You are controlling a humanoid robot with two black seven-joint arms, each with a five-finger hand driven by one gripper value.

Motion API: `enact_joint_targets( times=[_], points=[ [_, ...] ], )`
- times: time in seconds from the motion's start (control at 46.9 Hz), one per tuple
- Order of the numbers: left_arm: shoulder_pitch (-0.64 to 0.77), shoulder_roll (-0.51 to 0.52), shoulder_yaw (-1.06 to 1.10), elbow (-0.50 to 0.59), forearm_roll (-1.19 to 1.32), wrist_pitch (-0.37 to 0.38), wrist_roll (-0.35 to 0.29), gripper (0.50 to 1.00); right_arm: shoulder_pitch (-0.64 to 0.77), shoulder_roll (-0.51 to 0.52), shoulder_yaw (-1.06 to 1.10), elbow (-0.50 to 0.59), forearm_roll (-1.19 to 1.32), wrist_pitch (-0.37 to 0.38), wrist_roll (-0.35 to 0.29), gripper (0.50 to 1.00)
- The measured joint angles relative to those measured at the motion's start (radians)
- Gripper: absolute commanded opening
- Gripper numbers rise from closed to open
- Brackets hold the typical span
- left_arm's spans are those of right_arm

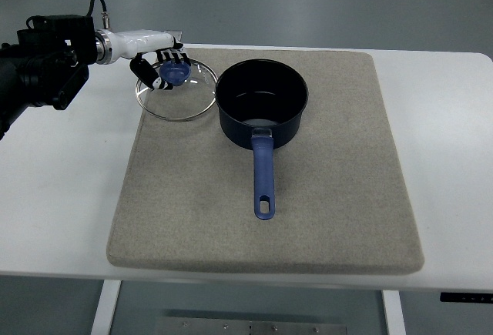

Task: Open pot lid and place left with left hand

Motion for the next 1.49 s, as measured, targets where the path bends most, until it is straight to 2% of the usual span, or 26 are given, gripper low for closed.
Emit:
enact_joint_targets(
  times=[0.213,0.47,0.704,0.875,1.11,1.302,1.494],
  points=[
    [0.017,0.001,-0.003,-0.008,-0.150,0.007,0.000,0.994,0.000,0.000,-0.001,0.000,0.000,0.000,0.000,0.917],
    [0.067,0.001,-0.050,-0.004,-0.470,0.008,0.000,0.994,0.000,0.000,-0.001,0.000,-0.001,0.001,0.000,0.917],
    [0.114,0.003,-0.145,-0.006,-0.612,-0.024,0.000,0.994,0.000,0.000,-0.001,0.002,-0.001,0.009,0.000,0.917],
    [0.163,0.006,-0.334,-0.005,-0.614,-0.055,0.000,0.994,-0.001,0.000,-0.001,0.011,0.001,0.009,0.001,0.917],
    [0.229,0.002,-0.752,-0.014,-0.615,-0.090,0.000,0.994,-0.002,0.000,0.001,0.015,0.003,0.007,0.002,0.917],
    [0.262,0.000,-0.909,-0.059,-0.683,-0.165,0.000,0.994,-0.002,0.000,0.001,0.015,0.003,0.009,0.002,0.917],
    [0.274,0.003,-0.912,-0.064,-0.845,-0.313,0.000,0.994,-0.002,0.000,0.000,0.017,0.003,0.009,0.002,0.917]
  ],
)
